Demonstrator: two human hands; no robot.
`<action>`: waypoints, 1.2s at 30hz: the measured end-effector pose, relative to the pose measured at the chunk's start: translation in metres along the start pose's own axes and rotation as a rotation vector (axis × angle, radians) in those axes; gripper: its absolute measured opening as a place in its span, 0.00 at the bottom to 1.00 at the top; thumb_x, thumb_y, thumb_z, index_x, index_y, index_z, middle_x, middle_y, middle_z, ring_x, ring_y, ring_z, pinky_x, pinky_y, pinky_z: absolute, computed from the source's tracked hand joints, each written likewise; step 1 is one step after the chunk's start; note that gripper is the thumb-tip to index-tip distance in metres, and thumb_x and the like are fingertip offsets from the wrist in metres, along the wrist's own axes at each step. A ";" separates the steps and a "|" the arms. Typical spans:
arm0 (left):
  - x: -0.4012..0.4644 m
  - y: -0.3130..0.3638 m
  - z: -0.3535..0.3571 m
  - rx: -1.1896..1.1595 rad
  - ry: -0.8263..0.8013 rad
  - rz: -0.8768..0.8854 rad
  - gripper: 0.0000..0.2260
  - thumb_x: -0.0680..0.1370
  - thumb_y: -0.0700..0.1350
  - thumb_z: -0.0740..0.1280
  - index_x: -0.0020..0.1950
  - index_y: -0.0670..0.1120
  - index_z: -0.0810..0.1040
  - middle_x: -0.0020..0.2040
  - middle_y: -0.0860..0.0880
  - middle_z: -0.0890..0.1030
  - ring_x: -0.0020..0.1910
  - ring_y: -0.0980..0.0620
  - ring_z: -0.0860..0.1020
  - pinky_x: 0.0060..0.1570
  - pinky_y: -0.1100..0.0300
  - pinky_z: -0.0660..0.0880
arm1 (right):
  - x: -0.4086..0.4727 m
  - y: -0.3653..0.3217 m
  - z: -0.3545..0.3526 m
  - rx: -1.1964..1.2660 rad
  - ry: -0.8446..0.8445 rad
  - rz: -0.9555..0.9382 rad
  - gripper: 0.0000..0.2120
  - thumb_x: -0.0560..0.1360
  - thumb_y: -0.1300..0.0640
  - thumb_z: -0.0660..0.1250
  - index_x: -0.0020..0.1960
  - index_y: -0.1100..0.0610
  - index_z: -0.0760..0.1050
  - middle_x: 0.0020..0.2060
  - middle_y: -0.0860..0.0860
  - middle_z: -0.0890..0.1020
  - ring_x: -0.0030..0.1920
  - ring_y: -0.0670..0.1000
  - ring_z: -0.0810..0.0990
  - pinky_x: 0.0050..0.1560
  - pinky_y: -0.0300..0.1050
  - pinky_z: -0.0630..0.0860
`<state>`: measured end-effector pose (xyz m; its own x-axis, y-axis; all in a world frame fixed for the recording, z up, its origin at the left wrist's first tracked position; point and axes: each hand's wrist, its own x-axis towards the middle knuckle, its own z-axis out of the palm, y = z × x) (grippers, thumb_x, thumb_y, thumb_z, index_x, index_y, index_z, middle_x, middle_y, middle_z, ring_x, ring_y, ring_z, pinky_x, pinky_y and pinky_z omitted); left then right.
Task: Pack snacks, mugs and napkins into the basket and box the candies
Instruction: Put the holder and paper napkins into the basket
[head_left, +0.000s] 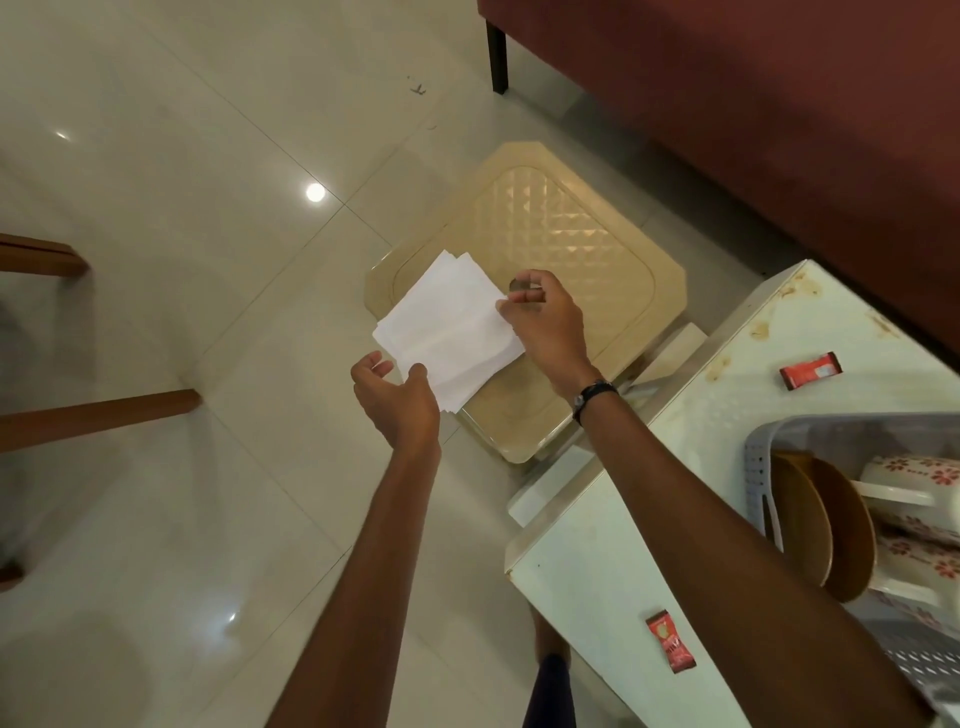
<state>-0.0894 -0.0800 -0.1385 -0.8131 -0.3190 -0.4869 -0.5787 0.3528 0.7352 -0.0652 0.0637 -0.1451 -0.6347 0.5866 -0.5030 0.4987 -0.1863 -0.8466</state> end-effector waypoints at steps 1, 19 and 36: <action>0.001 0.000 0.000 -0.003 -0.002 0.001 0.20 0.71 0.38 0.68 0.61 0.46 0.68 0.61 0.48 0.74 0.57 0.45 0.76 0.56 0.46 0.77 | 0.000 -0.003 0.000 0.089 -0.005 0.050 0.16 0.72 0.60 0.68 0.59 0.55 0.72 0.47 0.49 0.80 0.42 0.44 0.79 0.43 0.37 0.76; 0.033 0.048 -0.014 -0.696 -0.206 -0.452 0.13 0.75 0.38 0.61 0.59 0.41 0.64 0.49 0.42 0.70 0.52 0.43 0.74 0.47 0.53 0.81 | 0.018 0.014 0.013 -0.388 -0.087 -0.306 0.24 0.70 0.57 0.71 0.64 0.57 0.70 0.60 0.53 0.74 0.60 0.54 0.71 0.61 0.49 0.72; 0.006 0.005 0.012 -0.046 -0.192 -0.155 0.11 0.73 0.41 0.68 0.53 0.41 0.74 0.50 0.46 0.79 0.46 0.47 0.77 0.34 0.61 0.73 | -0.010 0.014 0.026 -0.393 -0.029 -0.155 0.07 0.70 0.59 0.65 0.36 0.56 0.67 0.34 0.47 0.71 0.40 0.51 0.69 0.36 0.45 0.66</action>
<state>-0.0979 -0.0699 -0.1438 -0.7143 -0.1918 -0.6731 -0.6977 0.2713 0.6630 -0.0670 0.0346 -0.1566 -0.7332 0.5608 -0.3846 0.5798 0.2201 -0.7845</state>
